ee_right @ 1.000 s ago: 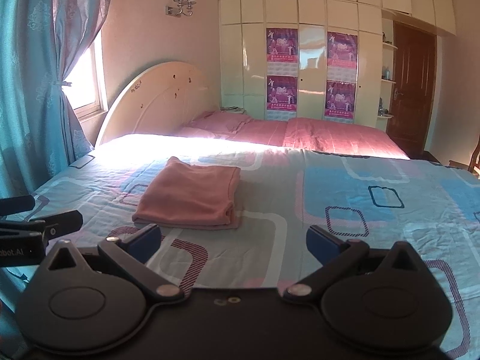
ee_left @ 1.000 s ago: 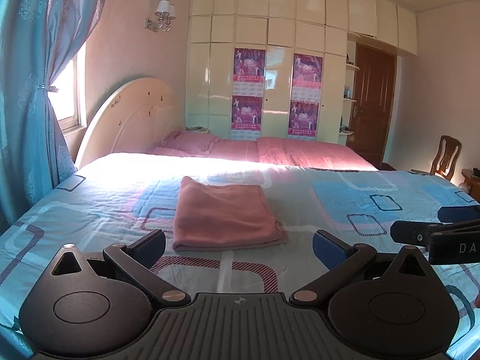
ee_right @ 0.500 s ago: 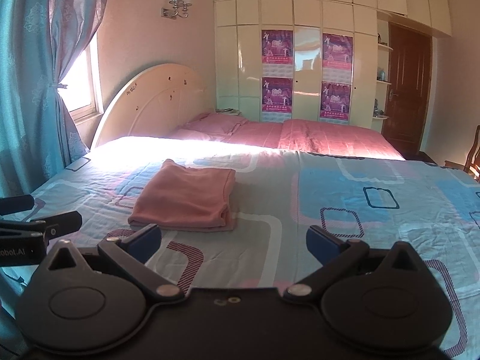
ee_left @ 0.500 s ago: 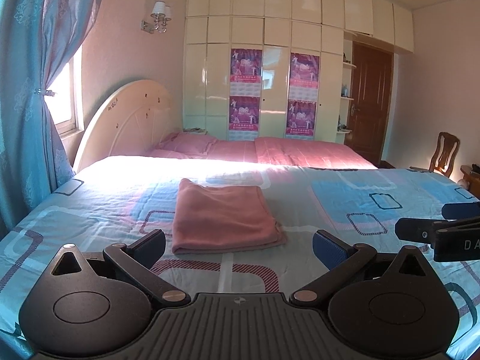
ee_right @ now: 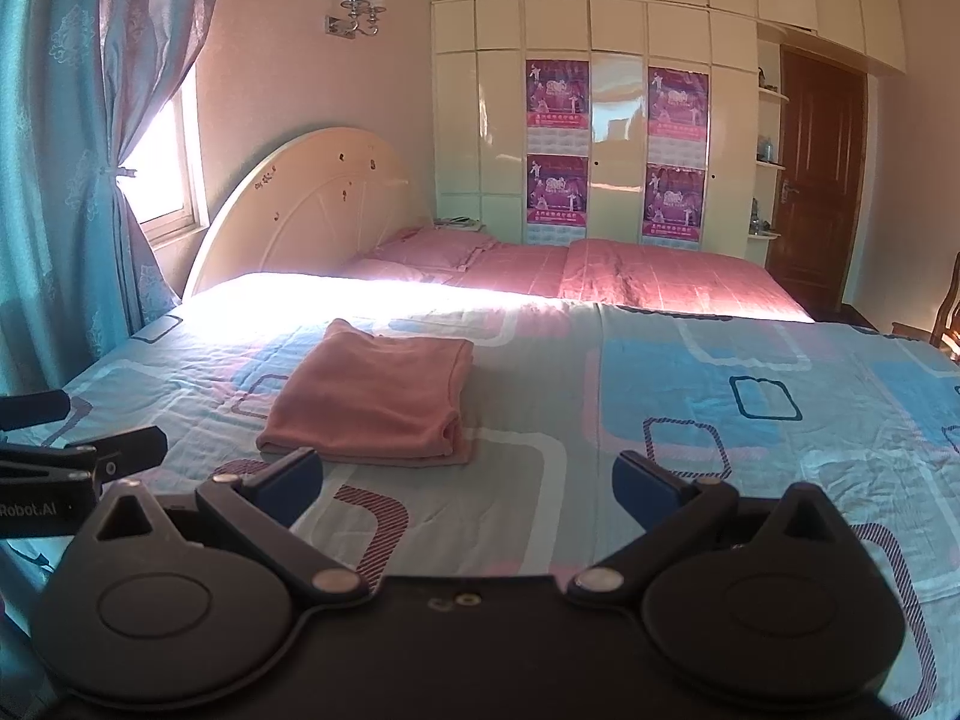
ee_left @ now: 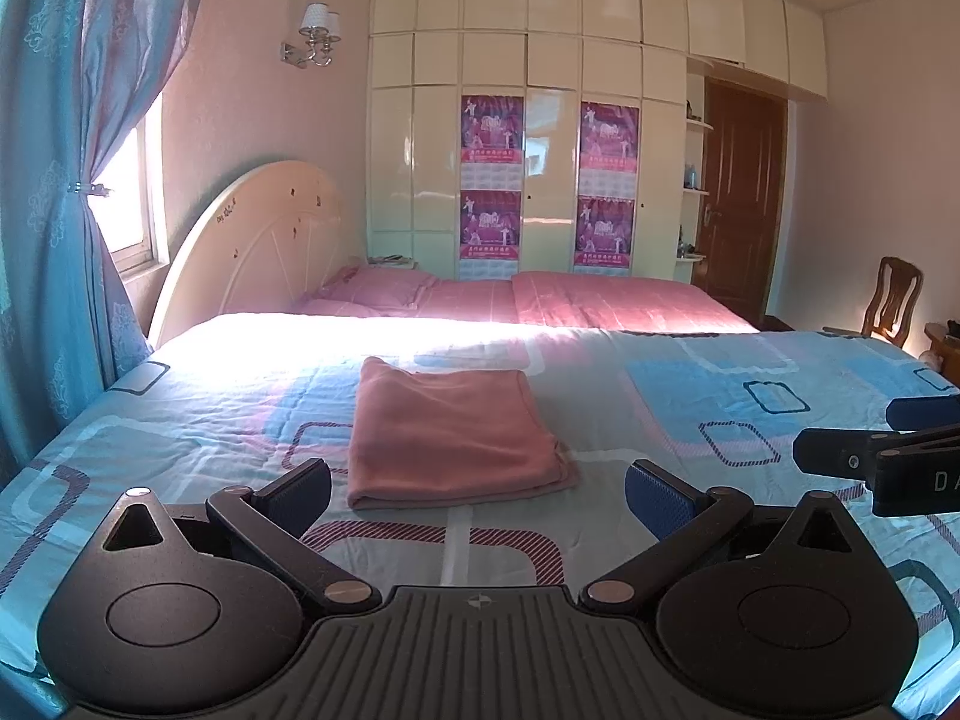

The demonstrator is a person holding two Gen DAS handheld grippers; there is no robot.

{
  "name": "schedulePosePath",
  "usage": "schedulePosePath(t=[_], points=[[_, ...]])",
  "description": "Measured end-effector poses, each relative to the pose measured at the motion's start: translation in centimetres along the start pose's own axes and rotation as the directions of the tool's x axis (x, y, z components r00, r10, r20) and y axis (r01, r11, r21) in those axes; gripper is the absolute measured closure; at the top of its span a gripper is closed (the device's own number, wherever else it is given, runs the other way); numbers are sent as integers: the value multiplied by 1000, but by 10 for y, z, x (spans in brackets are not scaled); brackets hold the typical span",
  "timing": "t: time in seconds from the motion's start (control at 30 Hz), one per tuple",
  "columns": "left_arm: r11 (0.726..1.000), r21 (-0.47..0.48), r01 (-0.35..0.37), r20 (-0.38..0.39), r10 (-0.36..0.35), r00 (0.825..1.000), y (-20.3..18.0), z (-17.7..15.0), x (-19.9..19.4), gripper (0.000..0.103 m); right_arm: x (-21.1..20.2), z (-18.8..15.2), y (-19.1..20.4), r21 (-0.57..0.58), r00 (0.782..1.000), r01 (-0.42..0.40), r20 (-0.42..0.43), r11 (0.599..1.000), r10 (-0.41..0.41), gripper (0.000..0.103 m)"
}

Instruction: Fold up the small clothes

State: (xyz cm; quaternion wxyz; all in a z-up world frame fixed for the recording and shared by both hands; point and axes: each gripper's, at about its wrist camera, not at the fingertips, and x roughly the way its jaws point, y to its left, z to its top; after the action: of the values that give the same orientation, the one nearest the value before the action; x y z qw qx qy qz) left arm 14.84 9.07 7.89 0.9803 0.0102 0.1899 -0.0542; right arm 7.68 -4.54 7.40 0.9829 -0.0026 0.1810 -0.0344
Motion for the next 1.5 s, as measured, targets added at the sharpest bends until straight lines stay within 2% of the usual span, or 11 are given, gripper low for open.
schedulePosePath(t=[1.5], points=[[1000,26,1,5,-1,1000,6,-1,8,0,8,0,4,-3,1000,0,9,1000,0,1]])
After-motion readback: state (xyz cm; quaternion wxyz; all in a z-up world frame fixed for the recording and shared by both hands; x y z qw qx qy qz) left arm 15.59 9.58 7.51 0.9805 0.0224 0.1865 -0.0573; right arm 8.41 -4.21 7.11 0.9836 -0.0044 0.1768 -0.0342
